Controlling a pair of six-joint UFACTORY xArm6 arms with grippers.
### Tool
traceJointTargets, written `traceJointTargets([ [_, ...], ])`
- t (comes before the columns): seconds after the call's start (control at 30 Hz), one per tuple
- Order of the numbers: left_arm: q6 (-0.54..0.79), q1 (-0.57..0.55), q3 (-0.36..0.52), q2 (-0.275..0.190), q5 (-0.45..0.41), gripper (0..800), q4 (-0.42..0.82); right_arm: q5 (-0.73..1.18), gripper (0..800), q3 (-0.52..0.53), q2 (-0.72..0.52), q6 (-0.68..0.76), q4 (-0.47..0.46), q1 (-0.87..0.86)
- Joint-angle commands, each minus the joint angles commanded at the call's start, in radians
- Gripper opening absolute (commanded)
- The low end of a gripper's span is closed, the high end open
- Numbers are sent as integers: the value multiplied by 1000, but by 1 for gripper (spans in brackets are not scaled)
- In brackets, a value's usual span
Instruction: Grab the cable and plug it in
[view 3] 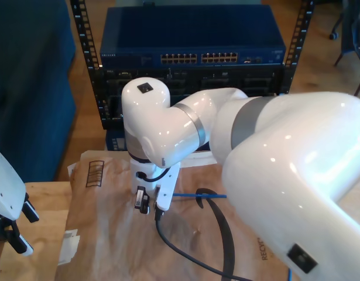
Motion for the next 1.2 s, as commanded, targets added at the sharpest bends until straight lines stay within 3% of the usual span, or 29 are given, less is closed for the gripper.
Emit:
traceJointTargets([
  [0.1, 0, 0, 0, 0, 0, 799, 0, 0, 732, -20, 26, -2, -2, 0],
  [0.47, 0, 0, 2, 0, -2, 799, 0, -2, 541, -44, 51, 0, -17, -3],
  [0.8, 0, 0, 3, -2, 0, 799, 0, -2, 446, -71, 75, 3, -18, -3],
  [0.93, 0, 2, 6, -2, 0, 799, 0, -2, 305, -72, 75, 46, -48, -5],
  [1.07, 0, 2, 6, -2, 0, 799, 0, 0, 39, -64, 74, 163, -209, 0],
  [1.2, 0, 2, 8, -2, 2, 799, 0, 3, 3, -61, 69, 175, -242, -2],
])
